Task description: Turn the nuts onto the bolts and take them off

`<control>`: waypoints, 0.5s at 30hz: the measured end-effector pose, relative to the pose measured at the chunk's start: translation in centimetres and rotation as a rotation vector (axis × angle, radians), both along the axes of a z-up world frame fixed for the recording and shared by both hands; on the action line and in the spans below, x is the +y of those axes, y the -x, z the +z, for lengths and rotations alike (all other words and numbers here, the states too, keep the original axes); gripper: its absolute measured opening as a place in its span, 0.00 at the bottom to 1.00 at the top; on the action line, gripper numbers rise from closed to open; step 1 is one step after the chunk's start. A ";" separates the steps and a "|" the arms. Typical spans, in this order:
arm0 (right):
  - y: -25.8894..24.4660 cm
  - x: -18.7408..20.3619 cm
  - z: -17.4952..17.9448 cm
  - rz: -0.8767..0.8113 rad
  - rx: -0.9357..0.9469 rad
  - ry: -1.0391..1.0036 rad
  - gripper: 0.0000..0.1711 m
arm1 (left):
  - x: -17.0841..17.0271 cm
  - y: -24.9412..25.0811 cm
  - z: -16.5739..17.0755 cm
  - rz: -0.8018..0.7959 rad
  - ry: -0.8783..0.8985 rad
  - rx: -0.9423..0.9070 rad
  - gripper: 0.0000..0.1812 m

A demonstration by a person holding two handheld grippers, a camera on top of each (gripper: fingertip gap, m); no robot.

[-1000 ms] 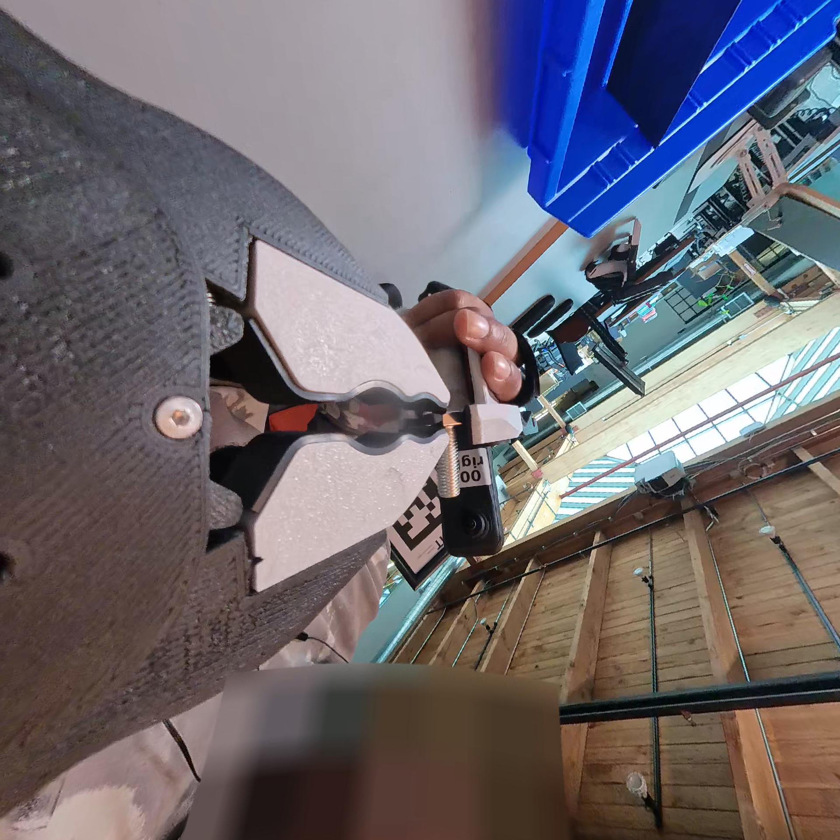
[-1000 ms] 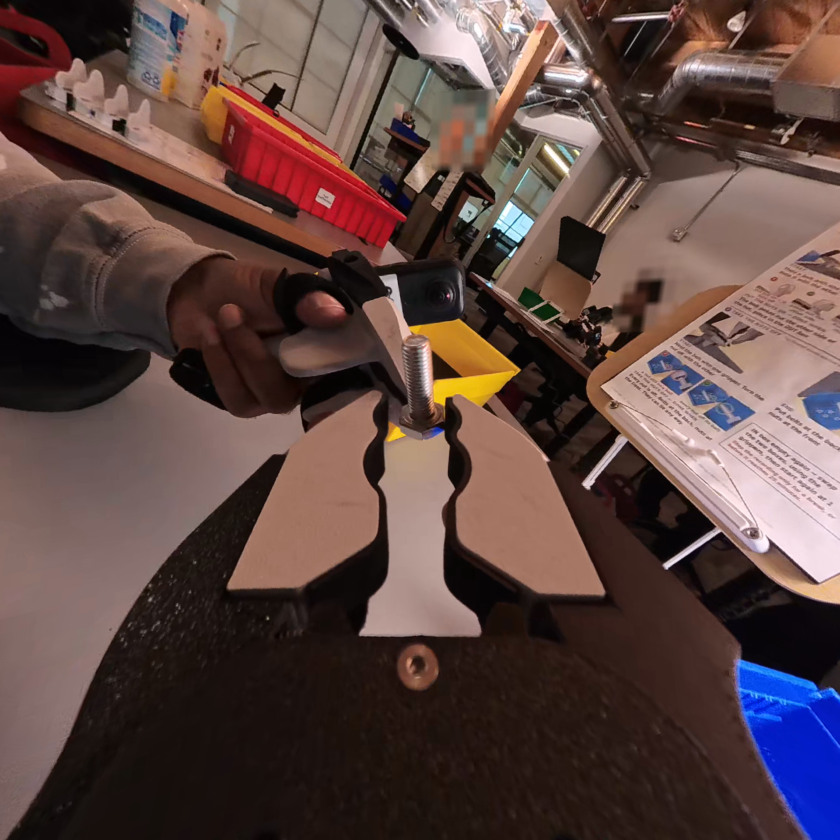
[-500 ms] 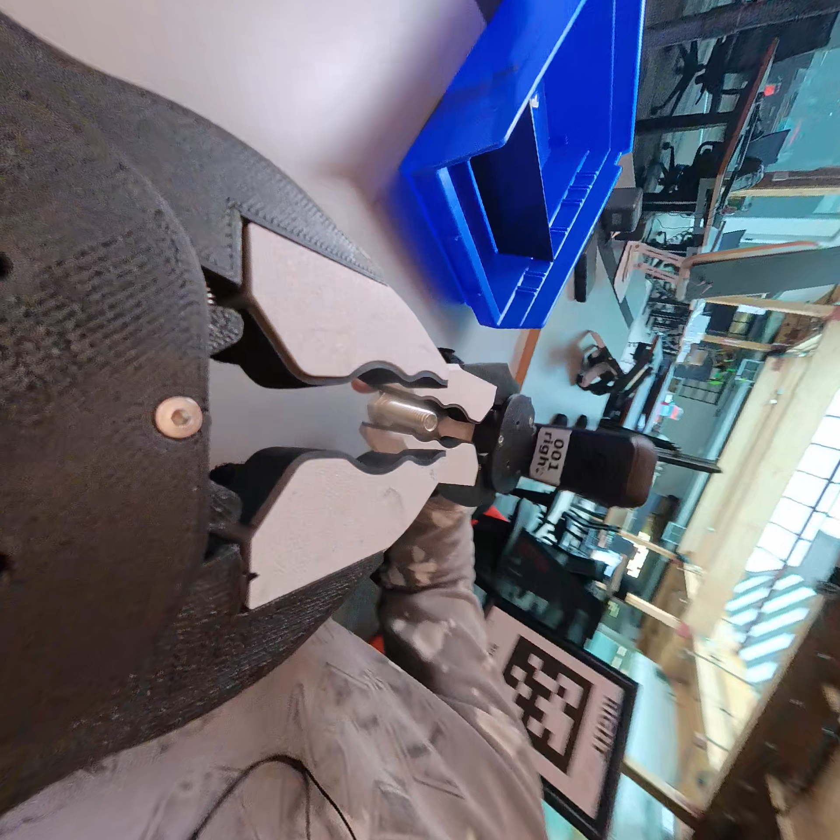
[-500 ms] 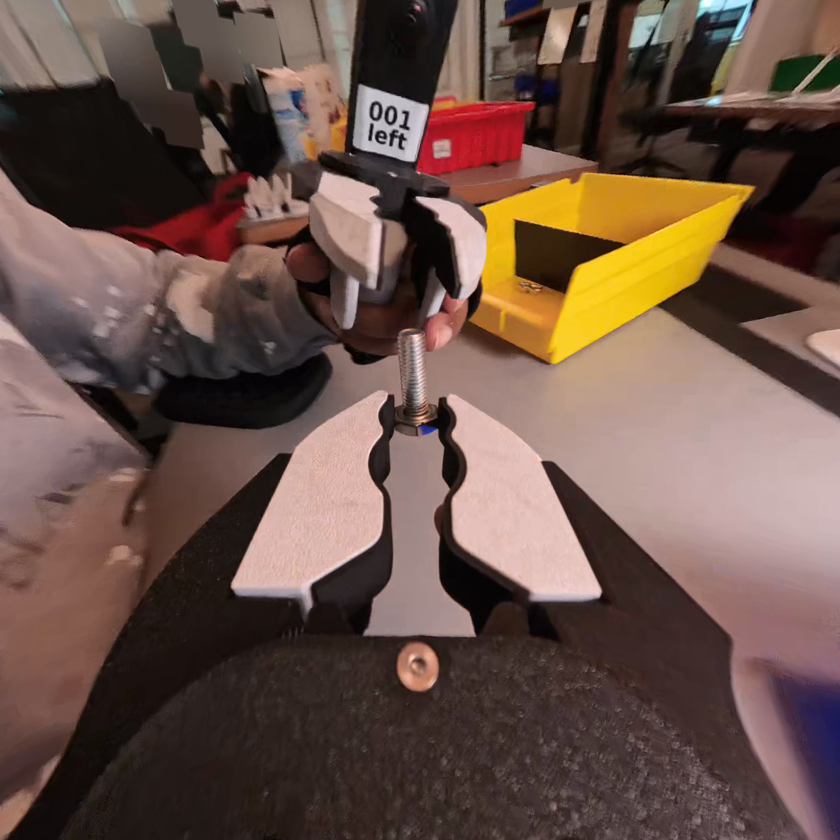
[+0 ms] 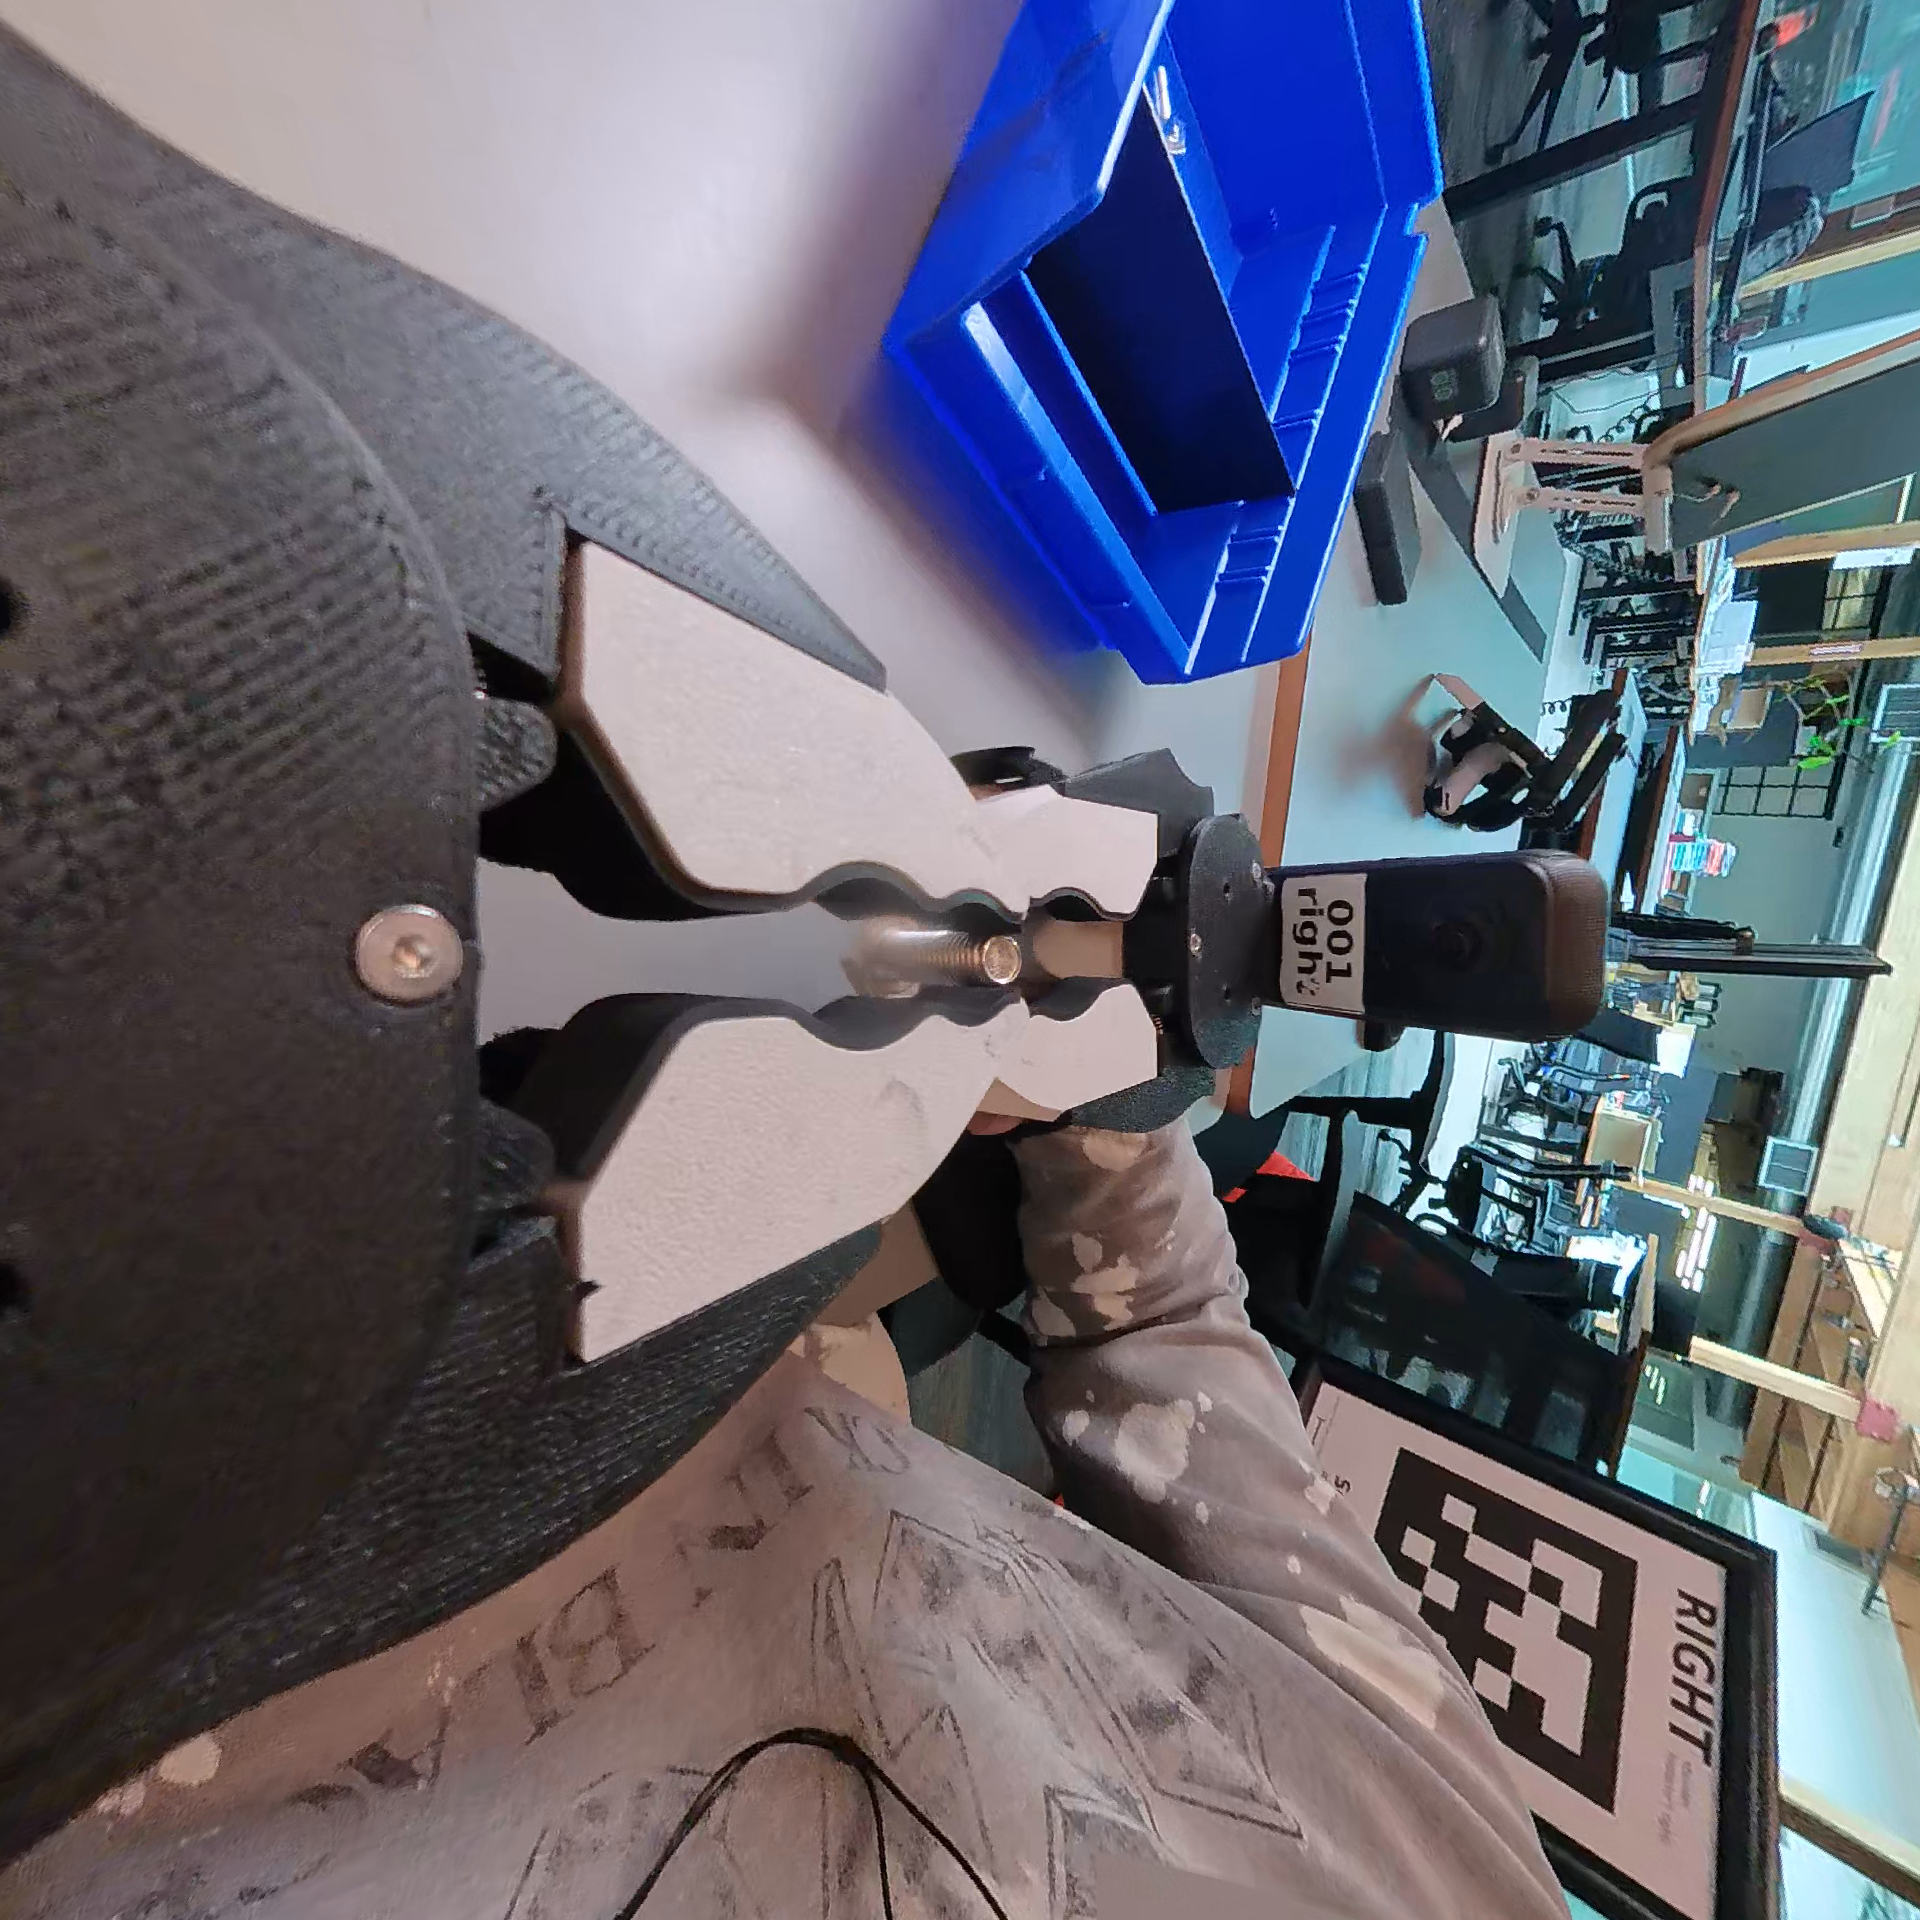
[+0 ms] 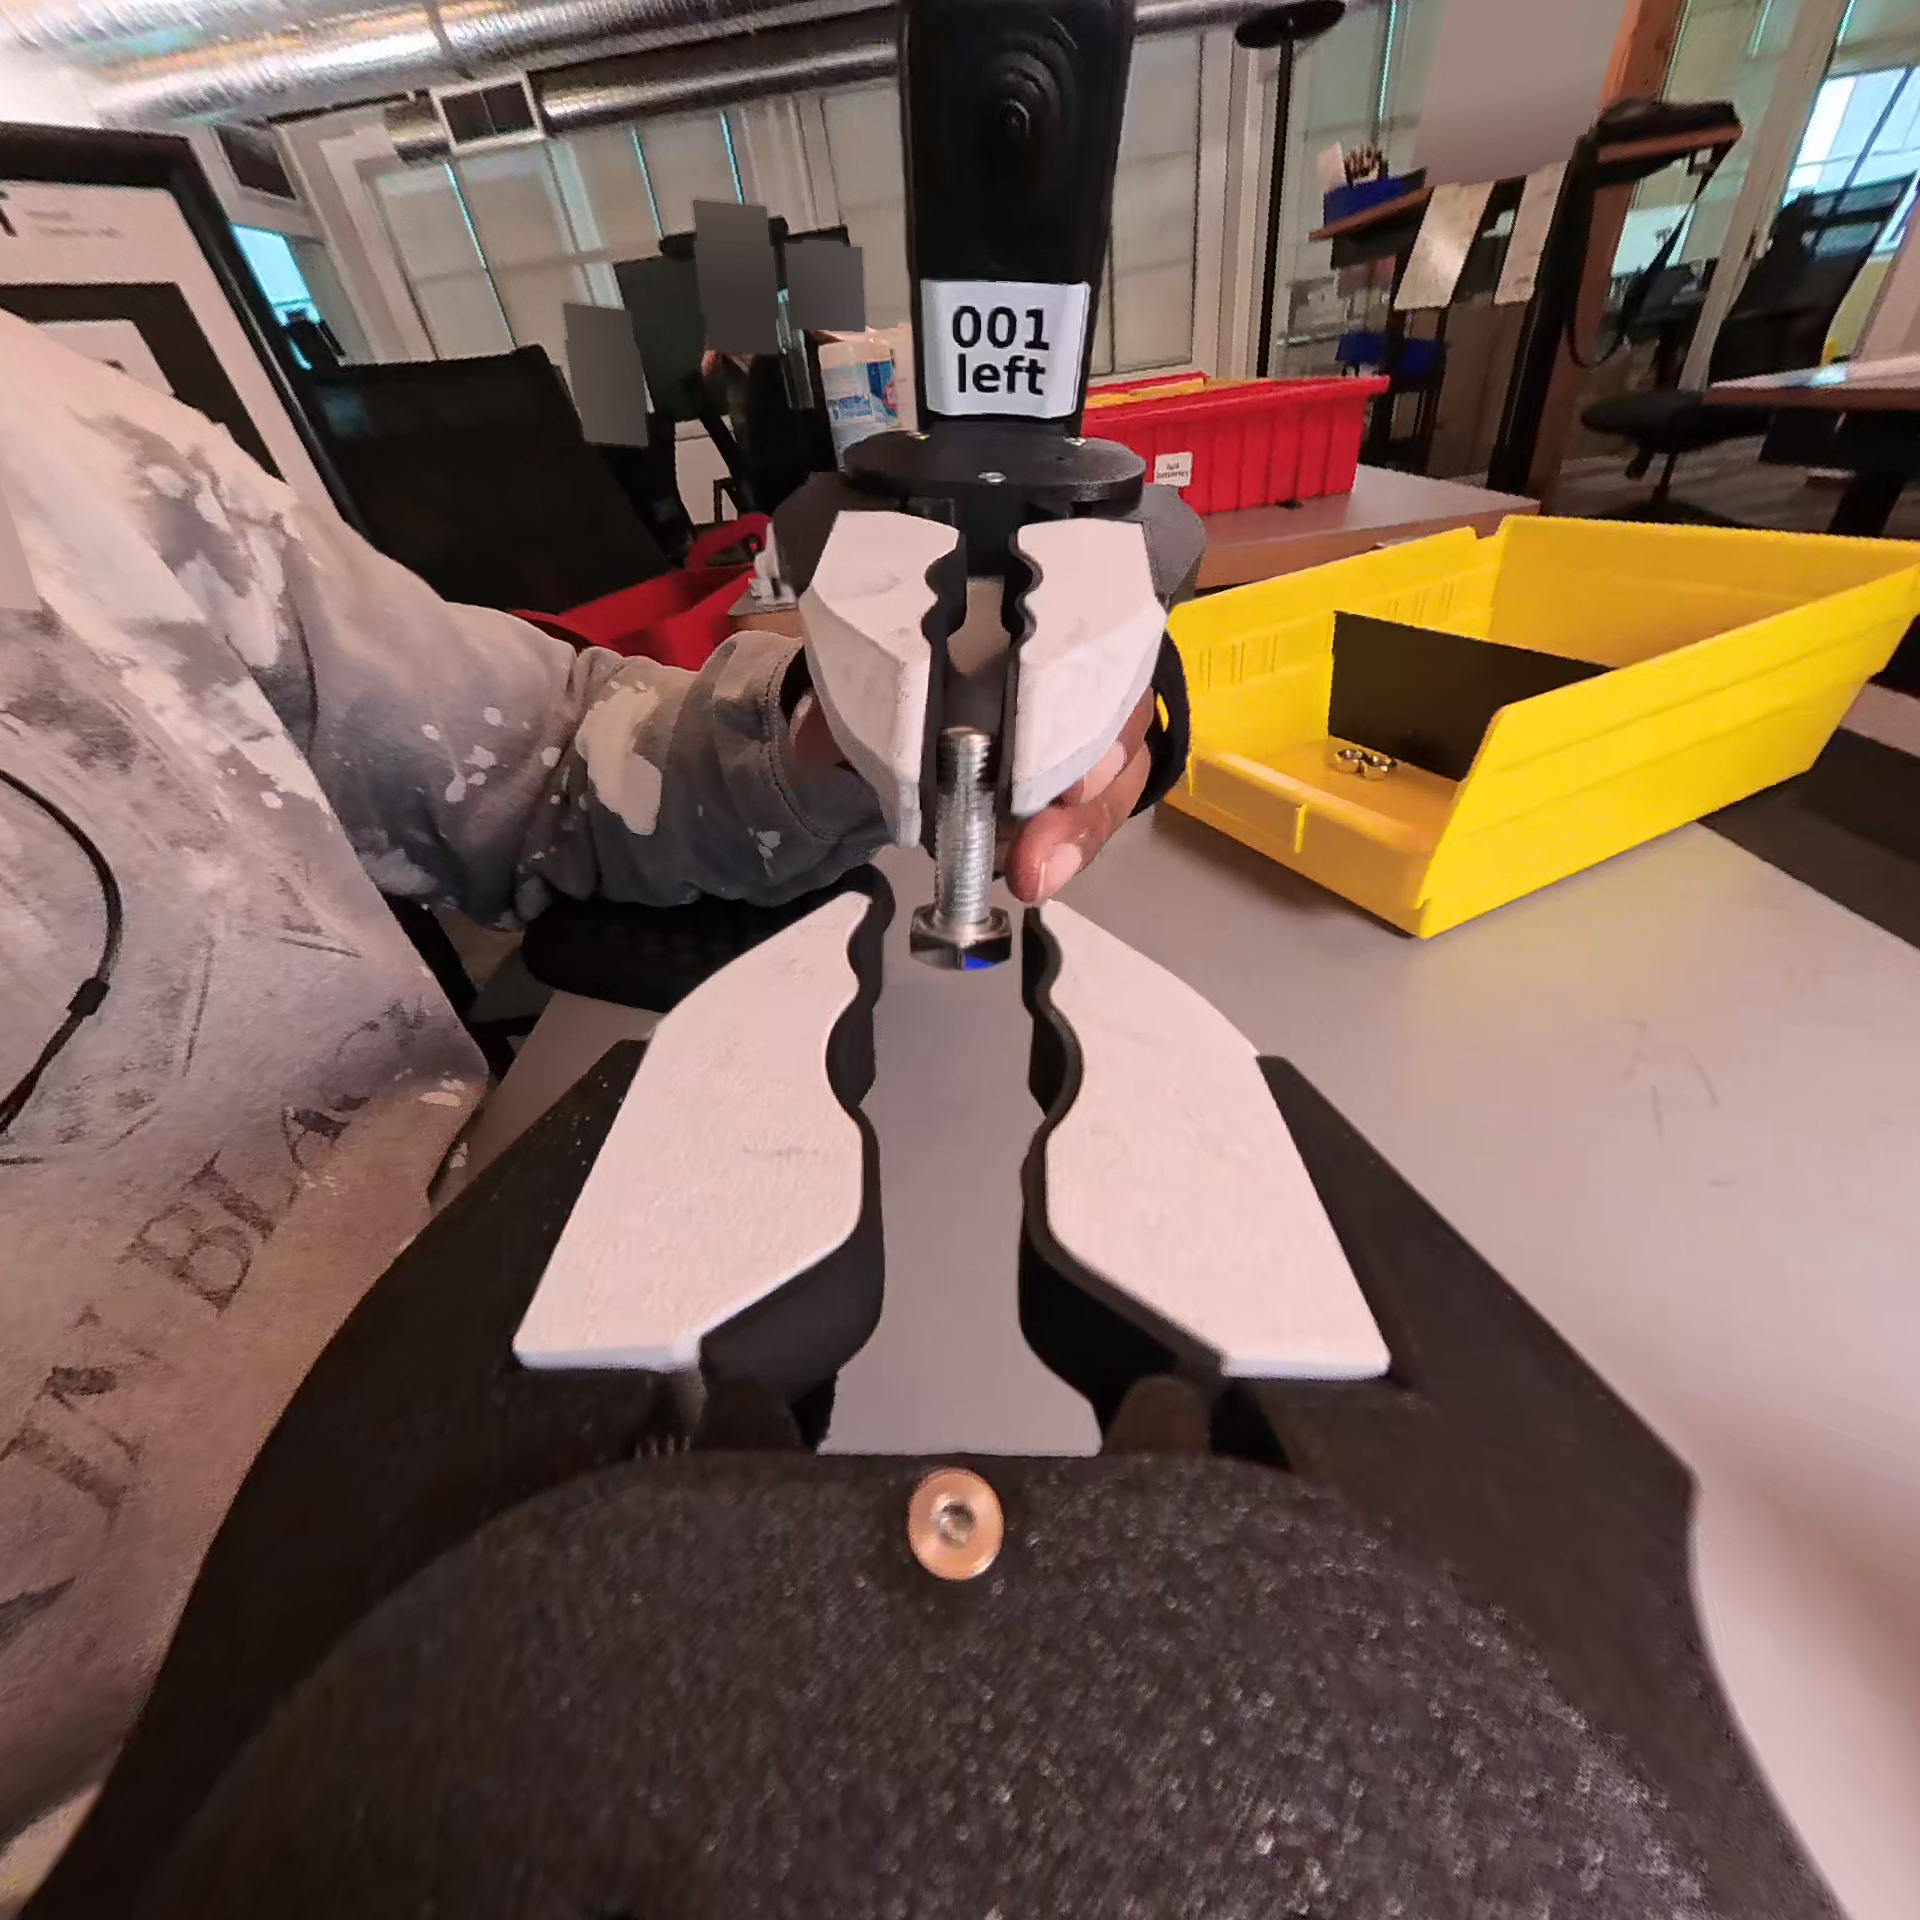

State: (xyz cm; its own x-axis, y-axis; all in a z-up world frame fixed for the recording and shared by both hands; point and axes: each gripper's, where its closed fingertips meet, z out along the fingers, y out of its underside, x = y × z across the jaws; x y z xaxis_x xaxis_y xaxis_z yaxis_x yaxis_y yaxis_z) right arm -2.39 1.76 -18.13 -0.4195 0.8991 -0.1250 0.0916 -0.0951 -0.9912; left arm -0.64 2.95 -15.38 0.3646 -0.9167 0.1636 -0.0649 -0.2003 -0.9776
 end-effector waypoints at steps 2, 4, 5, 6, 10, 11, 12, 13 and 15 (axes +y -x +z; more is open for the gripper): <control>0.0 -0.1 -0.1 0.000 0.007 -0.013 0.17 | 0.0 0.2 0.3 -0.003 0.007 -0.023 0.06; 0.1 0.0 -0.2 -0.009 0.008 -0.007 0.17 | 0.0 0.2 0.3 -0.003 0.010 -0.032 0.06; 0.1 0.0 -0.2 -0.008 0.006 -0.003 0.17 | 0.0 0.2 0.3 -0.002 0.007 -0.029 0.06; 0.2 0.0 -0.2 -0.010 0.008 0.001 0.16 | -0.1 0.1 0.3 -0.006 0.007 -0.025 0.06; 0.2 0.0 -0.1 -0.014 0.021 0.002 0.14 | -0.2 -0.1 0.3 -0.006 0.001 -0.027 0.06; 0.2 -0.1 -0.1 -0.014 0.022 -0.002 0.13 | -0.2 -0.2 0.4 -0.001 -0.006 -0.031 0.06; 0.2 -0.2 0.0 -0.015 0.023 -0.008 0.12 | -0.2 -0.2 0.5 -0.002 -0.007 -0.035 0.06; 0.2 -0.2 0.0 -0.016 0.029 -0.013 0.11 | -0.2 -0.2 0.6 0.001 -0.009 -0.036 0.06; 0.2 -0.2 0.2 -0.021 0.039 -0.014 0.11 | -0.3 -0.2 0.7 0.003 -0.016 -0.040 0.05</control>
